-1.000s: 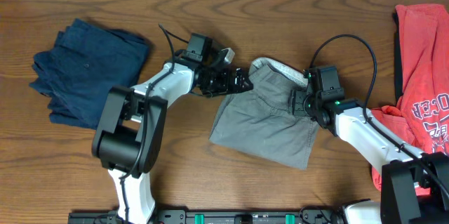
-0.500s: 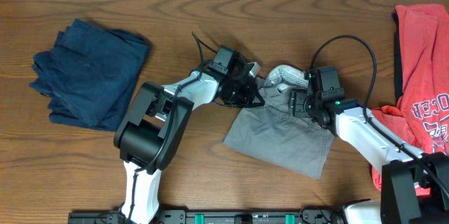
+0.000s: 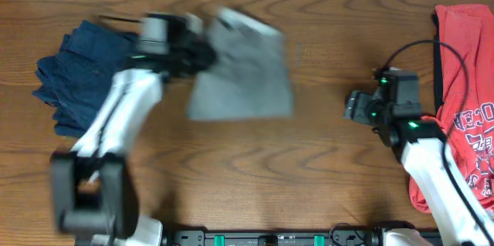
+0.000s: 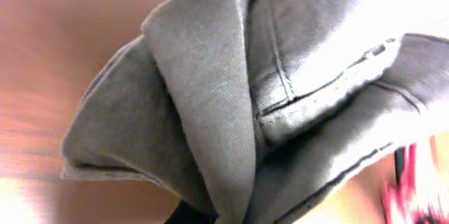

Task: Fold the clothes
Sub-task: 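Carry the folded shorts with the left gripper onto the navy garment, then release the shorts and press them flat on the navy stack with the left gripper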

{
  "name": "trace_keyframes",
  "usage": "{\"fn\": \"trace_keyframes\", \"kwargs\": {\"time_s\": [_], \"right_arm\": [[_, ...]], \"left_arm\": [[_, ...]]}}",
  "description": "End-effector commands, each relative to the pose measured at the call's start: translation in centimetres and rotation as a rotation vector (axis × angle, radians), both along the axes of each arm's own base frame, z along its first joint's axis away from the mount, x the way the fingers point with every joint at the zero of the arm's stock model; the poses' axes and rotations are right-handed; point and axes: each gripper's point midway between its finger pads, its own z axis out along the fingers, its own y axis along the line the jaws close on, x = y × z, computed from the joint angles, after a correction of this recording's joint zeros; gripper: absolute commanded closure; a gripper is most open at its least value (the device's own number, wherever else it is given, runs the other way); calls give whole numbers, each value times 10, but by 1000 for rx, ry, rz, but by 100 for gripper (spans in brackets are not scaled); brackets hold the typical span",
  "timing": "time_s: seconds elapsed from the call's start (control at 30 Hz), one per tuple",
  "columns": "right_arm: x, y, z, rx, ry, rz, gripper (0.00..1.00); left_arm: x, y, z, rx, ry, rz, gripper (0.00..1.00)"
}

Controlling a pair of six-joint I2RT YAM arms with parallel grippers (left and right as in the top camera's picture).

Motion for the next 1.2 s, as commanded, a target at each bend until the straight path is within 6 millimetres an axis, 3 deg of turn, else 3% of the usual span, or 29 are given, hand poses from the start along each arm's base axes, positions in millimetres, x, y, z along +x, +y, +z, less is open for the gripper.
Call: {"fn": "trace_keyframes", "kwargs": {"time_s": [0.0,0.13,0.23,0.43,0.6,0.73,0.8,0.83,0.87,1.0,1.17], "right_arm": [[0,-7,15,-16,-36,-2,17],[-4,-6,13,-13,-18,1,17],[-5,-6,11,-13,-10,1,17],[-9,-6,9,-13,7,1,17],[-14,-6,5,-15,35,1,17],[-14,-6,5,-14,34,1,17],[-14,-6,5,-14,36,2,17],[-15,-6,4,-15,37,1,16],[-15,-6,4,-14,37,1,16],[-15,-6,4,-15,41,1,16],[-17,-6,2,-22,46,11,16]], "left_arm": [[7,81,60,78,-155,242,94],[2,171,84,163,-224,488,94],[-6,219,72,177,-188,596,93],[-25,285,16,166,-21,736,94],[-43,324,-11,146,55,833,94],[-56,345,-20,137,82,888,91],[-63,349,-26,130,109,901,49],[-66,350,-28,127,122,907,20],[-70,350,-30,123,137,912,2],[-69,349,-24,70,115,907,2],[-47,326,23,-72,-56,794,2]]}}
